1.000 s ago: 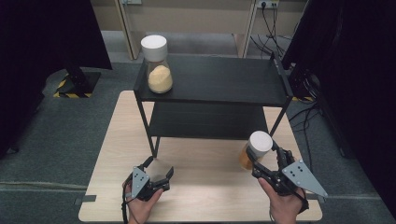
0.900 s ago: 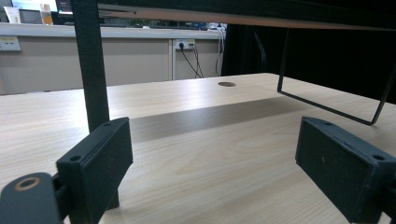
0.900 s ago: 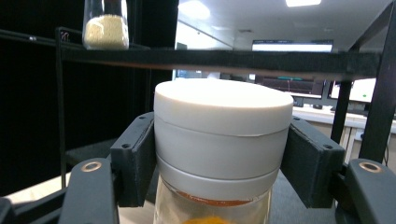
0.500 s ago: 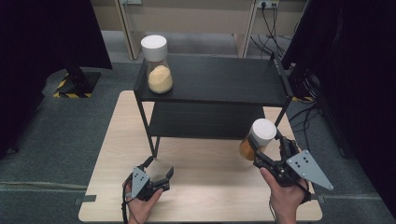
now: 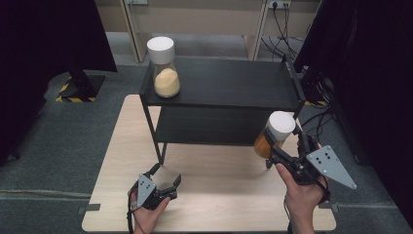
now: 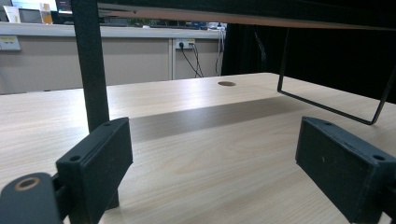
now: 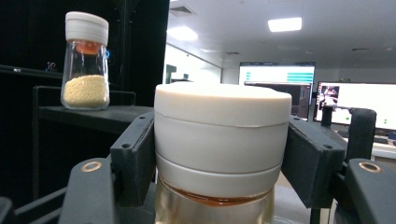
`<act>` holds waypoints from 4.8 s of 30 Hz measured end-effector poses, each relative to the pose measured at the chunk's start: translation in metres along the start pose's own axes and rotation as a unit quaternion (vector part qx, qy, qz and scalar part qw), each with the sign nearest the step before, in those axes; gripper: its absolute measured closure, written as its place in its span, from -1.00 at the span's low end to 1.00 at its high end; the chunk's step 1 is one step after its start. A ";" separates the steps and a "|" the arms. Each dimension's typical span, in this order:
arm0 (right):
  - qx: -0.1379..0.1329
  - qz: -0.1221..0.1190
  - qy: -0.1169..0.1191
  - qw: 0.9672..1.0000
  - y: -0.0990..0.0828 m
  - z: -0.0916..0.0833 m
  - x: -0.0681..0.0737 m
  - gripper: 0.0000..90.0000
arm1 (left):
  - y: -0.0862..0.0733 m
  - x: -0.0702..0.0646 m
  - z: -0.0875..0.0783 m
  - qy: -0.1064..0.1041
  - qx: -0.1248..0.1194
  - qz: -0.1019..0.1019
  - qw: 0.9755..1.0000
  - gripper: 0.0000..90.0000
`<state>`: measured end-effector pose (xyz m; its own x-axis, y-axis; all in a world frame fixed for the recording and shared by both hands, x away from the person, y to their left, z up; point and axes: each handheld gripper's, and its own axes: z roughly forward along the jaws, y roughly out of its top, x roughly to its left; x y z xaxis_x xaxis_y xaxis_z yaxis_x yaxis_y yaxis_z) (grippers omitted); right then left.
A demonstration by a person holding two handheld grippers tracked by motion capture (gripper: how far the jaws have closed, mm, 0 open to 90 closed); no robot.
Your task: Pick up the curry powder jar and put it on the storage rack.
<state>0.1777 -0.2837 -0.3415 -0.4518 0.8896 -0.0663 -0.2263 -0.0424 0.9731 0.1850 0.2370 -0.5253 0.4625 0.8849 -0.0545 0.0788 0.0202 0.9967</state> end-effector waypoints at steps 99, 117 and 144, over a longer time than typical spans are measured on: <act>0.008 -0.017 -0.093 0.995 0.075 0.124 -0.020 -0.25 | 0.002 0.001 0.001 -0.004 0.005 -0.001 1.000 -0.77; 0.006 0.004 -0.085 0.996 0.076 0.123 -0.024 -0.65 | 0.002 0.001 0.001 -0.004 0.005 0.000 1.000 -0.77; 0.029 0.000 -0.057 0.998 0.075 0.096 -0.018 -0.79 | 0.002 0.001 0.001 -0.004 0.005 0.001 1.000 -0.77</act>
<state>0.2519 -0.2587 -0.2460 -0.3502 0.9357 -0.0432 -0.1733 -0.0194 0.9847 0.1863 0.2374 -0.5236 0.4698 0.8812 -0.0526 0.0866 0.0133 0.9962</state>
